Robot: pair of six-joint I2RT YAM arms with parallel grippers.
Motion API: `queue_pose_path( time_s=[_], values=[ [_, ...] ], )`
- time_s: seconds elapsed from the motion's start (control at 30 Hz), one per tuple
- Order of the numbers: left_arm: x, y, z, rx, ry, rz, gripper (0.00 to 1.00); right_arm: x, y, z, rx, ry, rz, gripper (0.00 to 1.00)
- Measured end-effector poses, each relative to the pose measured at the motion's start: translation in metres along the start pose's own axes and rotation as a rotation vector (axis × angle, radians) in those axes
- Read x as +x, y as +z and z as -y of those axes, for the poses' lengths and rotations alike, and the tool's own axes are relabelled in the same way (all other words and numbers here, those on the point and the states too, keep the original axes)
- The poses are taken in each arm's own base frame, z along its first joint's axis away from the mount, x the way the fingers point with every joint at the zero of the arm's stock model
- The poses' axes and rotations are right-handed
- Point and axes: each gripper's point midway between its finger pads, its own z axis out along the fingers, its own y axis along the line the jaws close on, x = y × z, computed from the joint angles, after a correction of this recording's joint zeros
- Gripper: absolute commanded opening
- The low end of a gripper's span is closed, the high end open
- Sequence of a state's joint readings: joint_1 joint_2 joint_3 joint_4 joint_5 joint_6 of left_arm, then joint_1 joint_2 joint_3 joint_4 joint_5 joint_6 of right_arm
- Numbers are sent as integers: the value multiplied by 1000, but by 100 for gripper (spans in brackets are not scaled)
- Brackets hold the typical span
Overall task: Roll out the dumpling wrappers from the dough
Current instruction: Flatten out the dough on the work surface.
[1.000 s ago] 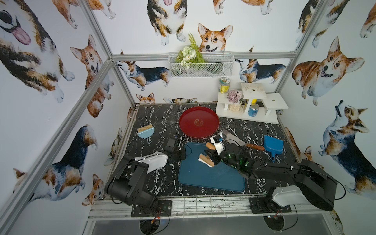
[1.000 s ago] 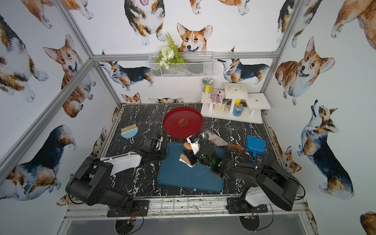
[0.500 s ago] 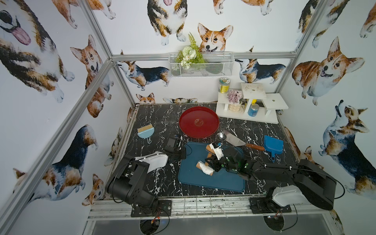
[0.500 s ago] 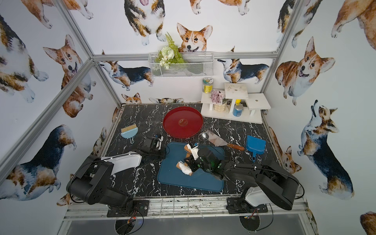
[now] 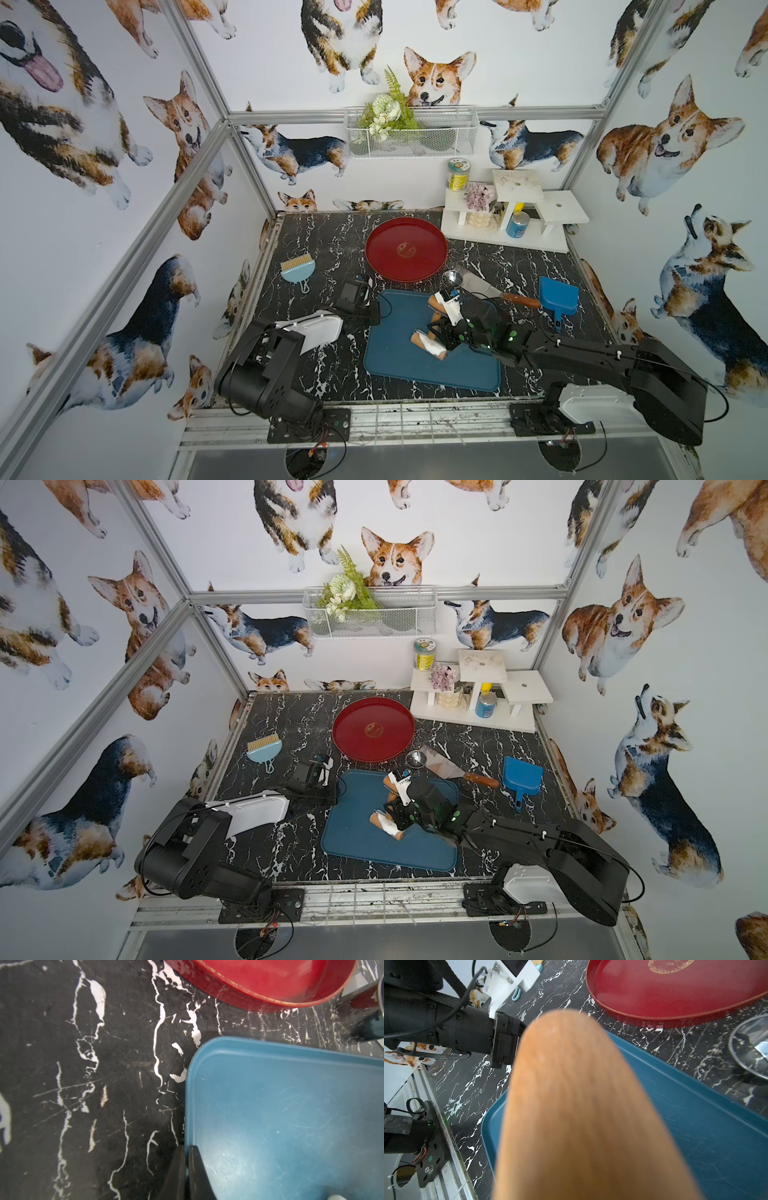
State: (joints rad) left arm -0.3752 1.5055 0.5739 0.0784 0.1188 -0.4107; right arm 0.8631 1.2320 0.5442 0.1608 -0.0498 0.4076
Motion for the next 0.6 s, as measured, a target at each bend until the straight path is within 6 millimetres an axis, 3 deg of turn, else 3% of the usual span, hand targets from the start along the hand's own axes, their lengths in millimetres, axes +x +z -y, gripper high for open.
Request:
queue_pose_path(
  time_s=[0.17,0.6],
  values=[
    [0,0,0,0,0,0,0,-7,-3,7,43,5,26,0],
    [0,0,0,1,-3,3,0,-19,-13,50,192,43,137,0]
  ],
)
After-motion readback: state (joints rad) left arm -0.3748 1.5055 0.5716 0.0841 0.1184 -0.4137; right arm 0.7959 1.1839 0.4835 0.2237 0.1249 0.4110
